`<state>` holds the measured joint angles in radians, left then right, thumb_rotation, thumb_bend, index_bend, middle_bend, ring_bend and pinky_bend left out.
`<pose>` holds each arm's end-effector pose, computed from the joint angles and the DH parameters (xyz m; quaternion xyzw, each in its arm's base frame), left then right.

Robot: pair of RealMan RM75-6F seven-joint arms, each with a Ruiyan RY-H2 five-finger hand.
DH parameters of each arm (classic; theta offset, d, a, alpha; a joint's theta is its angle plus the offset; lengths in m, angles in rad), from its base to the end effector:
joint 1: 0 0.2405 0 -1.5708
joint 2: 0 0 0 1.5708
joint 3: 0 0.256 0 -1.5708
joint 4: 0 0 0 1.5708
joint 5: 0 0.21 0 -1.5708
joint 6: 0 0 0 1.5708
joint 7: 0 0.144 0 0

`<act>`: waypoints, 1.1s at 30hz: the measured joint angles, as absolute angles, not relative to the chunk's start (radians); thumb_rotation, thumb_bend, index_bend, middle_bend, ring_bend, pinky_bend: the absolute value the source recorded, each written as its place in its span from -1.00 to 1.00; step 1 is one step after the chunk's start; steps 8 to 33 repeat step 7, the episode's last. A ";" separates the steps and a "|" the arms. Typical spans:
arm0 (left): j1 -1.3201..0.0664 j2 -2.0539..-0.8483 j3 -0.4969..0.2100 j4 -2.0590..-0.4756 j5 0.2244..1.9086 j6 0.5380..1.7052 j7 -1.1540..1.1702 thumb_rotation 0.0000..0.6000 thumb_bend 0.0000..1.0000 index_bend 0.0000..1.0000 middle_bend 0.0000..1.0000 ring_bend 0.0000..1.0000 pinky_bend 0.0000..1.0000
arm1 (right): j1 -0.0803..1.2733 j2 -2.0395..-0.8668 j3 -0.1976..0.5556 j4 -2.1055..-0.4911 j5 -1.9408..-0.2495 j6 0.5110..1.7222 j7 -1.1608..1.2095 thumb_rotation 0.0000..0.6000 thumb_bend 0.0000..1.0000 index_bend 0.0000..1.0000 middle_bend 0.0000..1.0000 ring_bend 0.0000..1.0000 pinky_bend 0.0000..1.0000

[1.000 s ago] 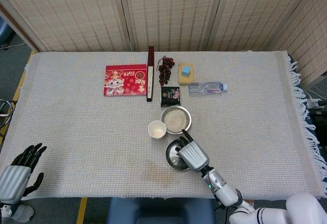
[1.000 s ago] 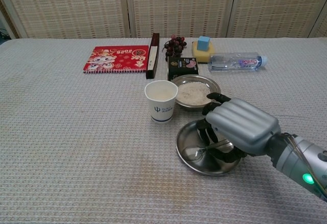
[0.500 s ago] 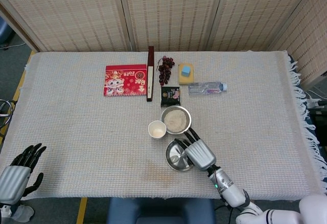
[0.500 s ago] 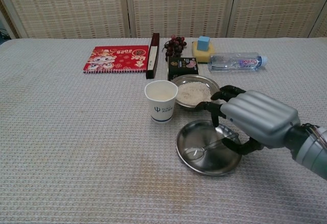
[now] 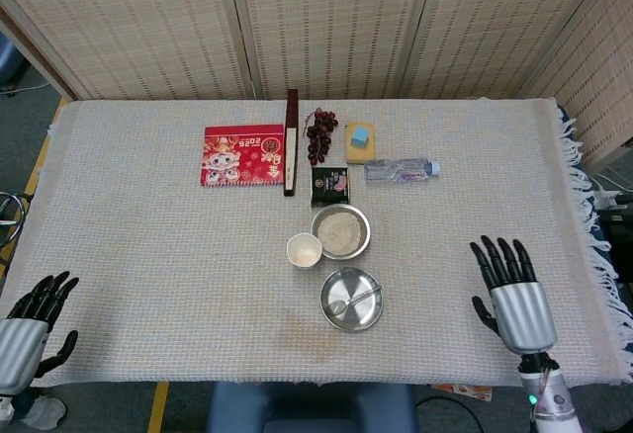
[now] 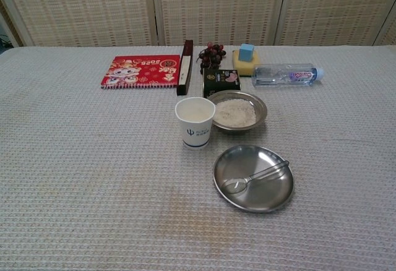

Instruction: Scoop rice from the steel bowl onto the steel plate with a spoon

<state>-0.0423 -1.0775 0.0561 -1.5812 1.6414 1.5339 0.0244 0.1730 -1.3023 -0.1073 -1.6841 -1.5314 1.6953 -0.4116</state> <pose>-0.3143 0.1447 0.1595 -0.6544 -0.3592 -0.3553 0.5626 -0.2607 -0.1688 0.1058 0.6324 -0.2954 0.3818 0.6059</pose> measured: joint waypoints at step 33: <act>-0.044 -1.084 0.036 -1.597 1.599 1.518 0.058 1.00 -0.17 -1.00 -1.00 -1.00 -0.62 | 0.079 -1.197 -0.119 -1.675 -1.549 1.745 -0.297 1.00 -0.64 -1.00 -1.00 -1.00 -1.00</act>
